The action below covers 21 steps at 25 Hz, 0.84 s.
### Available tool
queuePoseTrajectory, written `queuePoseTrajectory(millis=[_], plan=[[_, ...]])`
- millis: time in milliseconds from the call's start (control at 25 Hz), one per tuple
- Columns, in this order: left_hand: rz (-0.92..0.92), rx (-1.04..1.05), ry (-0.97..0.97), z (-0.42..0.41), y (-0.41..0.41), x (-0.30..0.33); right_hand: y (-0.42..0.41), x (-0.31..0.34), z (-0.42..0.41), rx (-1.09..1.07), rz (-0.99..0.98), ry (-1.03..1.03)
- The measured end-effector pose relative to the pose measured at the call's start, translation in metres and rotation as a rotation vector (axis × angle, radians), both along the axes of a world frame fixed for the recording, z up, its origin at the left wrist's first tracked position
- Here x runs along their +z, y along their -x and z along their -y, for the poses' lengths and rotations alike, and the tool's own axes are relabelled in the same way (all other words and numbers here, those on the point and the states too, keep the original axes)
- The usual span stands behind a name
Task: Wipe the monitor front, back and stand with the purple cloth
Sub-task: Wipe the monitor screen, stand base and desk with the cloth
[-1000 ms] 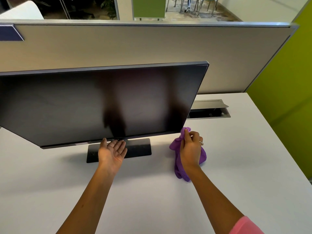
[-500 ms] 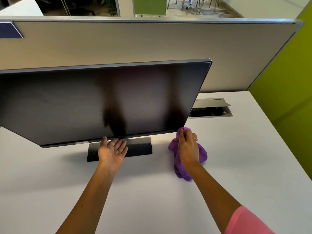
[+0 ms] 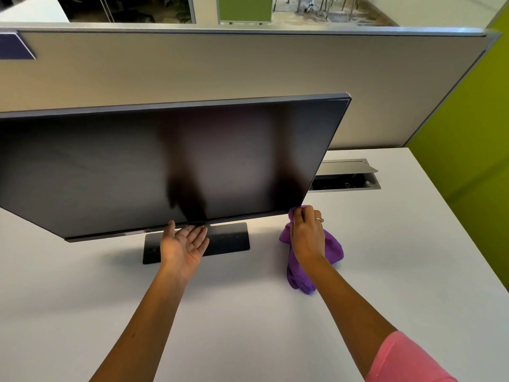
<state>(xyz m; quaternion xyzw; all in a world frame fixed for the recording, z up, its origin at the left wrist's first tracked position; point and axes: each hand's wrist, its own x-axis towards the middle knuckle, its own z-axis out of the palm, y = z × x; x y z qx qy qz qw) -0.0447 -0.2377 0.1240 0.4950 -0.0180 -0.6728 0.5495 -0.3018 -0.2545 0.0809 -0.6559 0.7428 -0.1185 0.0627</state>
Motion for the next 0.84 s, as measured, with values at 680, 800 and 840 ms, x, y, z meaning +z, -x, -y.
queuePoseTrajectory(millis=[680, 800, 840], plan=[[0.015, -0.012, -0.004, -0.001, -0.001, 0.000, -0.014, 0.009, 0.003, -0.042, 0.200, -0.018], [0.013, -0.013, -0.002, -0.001, 0.000, 0.000, -0.029, 0.008, -0.001, 0.105, 0.097, -0.048], [0.014, -0.014, -0.001, -0.001, 0.000, 0.000, -0.034, 0.008, 0.000, 0.134, 0.099, -0.055]])
